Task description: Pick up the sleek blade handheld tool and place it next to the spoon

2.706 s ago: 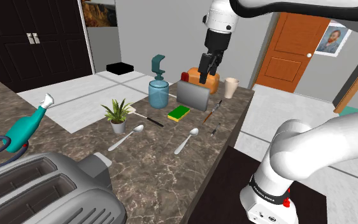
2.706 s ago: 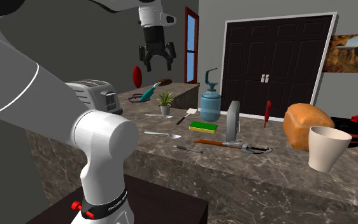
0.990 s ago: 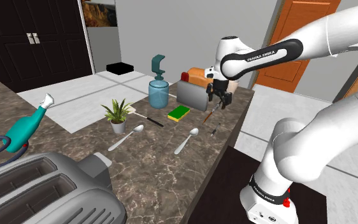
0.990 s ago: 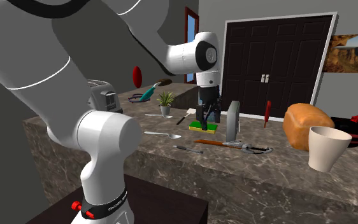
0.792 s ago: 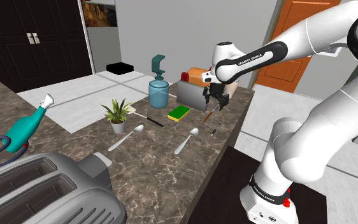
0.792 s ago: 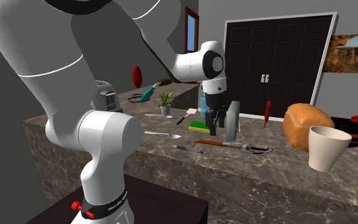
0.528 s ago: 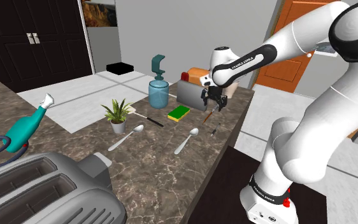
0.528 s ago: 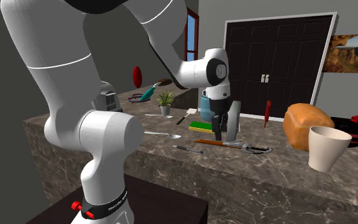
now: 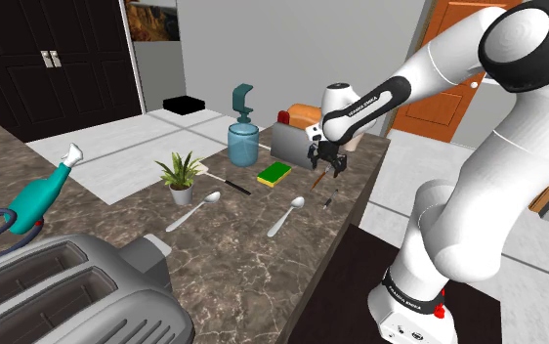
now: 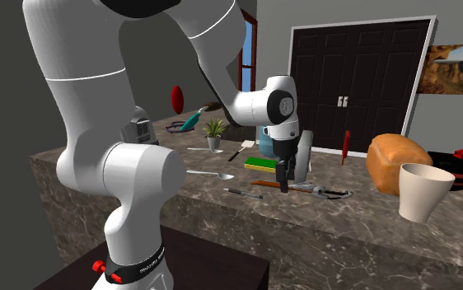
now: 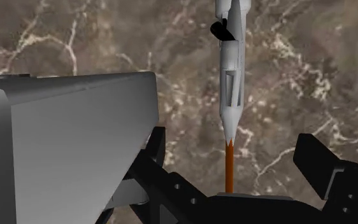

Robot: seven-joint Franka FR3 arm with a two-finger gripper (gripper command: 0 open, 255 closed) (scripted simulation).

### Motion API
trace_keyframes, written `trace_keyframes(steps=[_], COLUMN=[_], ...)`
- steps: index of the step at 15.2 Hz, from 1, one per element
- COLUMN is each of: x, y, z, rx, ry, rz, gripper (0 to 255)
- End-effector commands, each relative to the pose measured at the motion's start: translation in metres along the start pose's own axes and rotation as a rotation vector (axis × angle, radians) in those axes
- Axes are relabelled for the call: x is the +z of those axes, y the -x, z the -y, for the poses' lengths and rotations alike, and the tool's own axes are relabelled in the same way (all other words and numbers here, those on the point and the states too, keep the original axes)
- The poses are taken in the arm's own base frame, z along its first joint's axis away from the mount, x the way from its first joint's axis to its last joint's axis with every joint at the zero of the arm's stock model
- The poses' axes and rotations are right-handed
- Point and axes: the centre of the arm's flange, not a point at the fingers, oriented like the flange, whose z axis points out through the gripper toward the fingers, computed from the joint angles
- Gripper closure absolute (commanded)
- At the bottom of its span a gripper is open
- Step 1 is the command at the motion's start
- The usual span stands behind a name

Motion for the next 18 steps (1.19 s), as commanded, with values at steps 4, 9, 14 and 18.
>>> trace_keyframes(steps=[4,9,14,18], x=[0.001,0.001,0.001,-0.015], y=[0.000,0.000,0.000,0.002], z=[0.000,0.000,0.000,0.000], rx=[0.001,0.001,0.001,0.001], ry=[0.000,0.000,0.000,0.000], rz=[0.000,0.000,0.000,0.000], gripper=[0,255,255,255])
